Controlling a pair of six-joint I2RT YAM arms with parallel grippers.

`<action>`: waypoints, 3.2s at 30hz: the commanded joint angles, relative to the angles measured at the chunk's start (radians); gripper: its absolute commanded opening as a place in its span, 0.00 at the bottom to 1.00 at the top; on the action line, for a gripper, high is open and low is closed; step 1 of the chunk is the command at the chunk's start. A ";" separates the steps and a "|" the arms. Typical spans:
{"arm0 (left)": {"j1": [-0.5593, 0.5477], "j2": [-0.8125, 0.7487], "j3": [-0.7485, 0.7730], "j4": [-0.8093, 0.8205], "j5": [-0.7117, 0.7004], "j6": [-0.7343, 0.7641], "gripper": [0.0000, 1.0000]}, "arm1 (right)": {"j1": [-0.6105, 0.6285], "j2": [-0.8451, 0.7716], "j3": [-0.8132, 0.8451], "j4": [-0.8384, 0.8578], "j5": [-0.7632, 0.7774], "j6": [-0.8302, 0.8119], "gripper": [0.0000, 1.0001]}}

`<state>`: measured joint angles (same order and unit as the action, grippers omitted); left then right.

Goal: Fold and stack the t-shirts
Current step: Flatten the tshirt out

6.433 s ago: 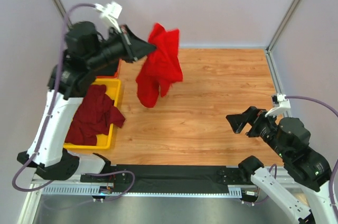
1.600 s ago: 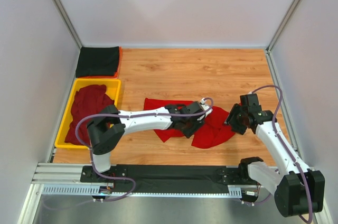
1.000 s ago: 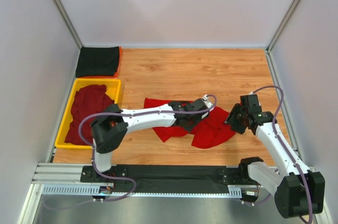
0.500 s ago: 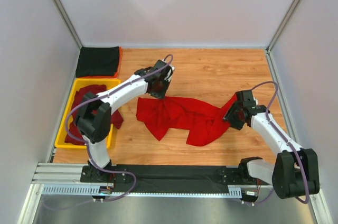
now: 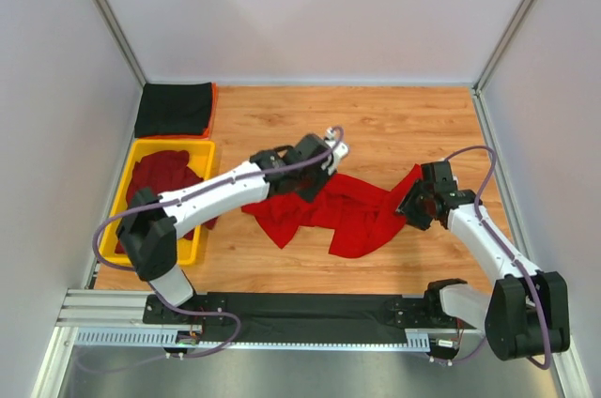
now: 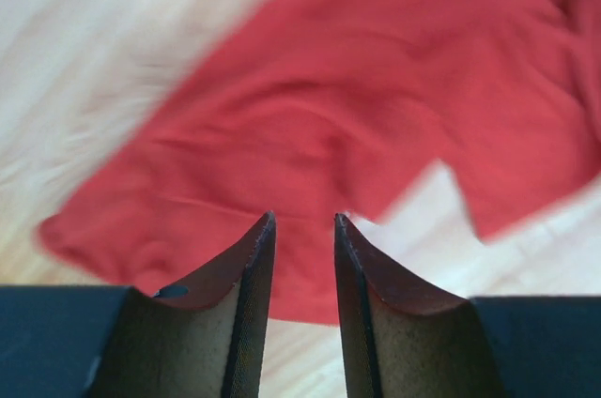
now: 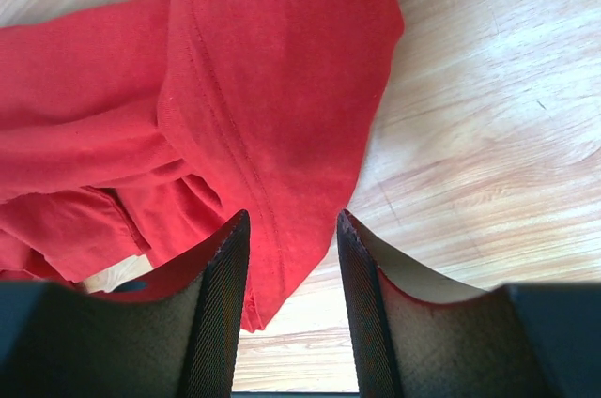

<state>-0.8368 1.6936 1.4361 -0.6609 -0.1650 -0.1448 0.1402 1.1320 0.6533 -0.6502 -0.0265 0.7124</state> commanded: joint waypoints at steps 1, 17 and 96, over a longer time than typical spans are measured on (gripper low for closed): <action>-0.088 -0.052 -0.111 0.150 0.108 0.109 0.39 | 0.002 -0.035 0.017 0.017 -0.006 -0.016 0.44; -0.196 0.120 -0.126 0.199 0.082 0.149 0.35 | 0.001 -0.057 0.028 0.012 -0.003 -0.033 0.45; -0.028 0.051 -0.333 0.139 0.009 -0.355 0.34 | 0.002 -0.141 -0.008 0.003 -0.013 -0.076 0.47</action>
<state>-0.8639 1.7405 1.0866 -0.5220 -0.1184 -0.4778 0.1402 1.0126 0.6346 -0.6399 -0.0532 0.6567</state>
